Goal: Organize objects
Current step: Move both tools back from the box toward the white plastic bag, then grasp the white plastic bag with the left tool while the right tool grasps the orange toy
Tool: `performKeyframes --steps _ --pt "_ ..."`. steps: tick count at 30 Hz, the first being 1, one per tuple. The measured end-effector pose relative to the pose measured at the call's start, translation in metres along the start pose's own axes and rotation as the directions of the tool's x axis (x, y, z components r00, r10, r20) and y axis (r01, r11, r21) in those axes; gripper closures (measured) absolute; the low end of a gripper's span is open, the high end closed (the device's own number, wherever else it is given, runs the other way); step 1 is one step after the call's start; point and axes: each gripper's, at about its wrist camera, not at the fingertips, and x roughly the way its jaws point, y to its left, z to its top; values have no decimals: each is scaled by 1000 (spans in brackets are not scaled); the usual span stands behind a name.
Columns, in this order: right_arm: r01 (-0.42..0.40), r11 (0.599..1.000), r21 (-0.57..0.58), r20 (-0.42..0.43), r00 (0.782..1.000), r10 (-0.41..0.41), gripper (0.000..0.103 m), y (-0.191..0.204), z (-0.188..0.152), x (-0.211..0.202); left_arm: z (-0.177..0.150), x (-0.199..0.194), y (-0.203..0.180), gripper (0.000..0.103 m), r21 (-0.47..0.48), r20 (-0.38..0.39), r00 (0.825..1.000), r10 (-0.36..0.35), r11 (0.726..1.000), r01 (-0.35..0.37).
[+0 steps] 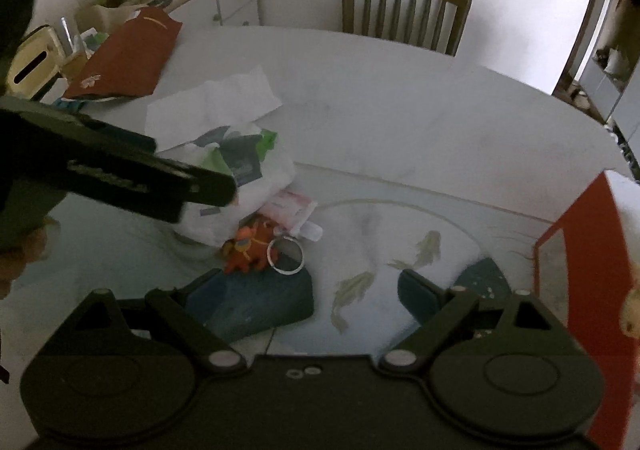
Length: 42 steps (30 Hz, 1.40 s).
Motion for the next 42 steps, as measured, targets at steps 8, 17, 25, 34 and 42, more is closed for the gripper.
performKeyframes --steps 8,17,25,34,42 --pt "-49 999 3 -11 999 49 11 4 0 16 11 40 11 0 -1 -71 997 11 1000 -11" --pt "-66 997 -42 -20 998 65 20 25 2 37 8 51 17 0 16 -75 997 -13 1000 14" --pt "-59 996 -73 -30 998 57 35 32 3 48 7 50 22 4 5 -57 998 -34 999 35" --pt "-38 993 -108 -17 999 36 61 37 2 47 7 42 26 44 -12 -33 997 -67 998 67" --pt "-19 995 -93 -9 1000 18 68 36 -1 42 8 26 27 64 -26 -10 998 -56 998 55"
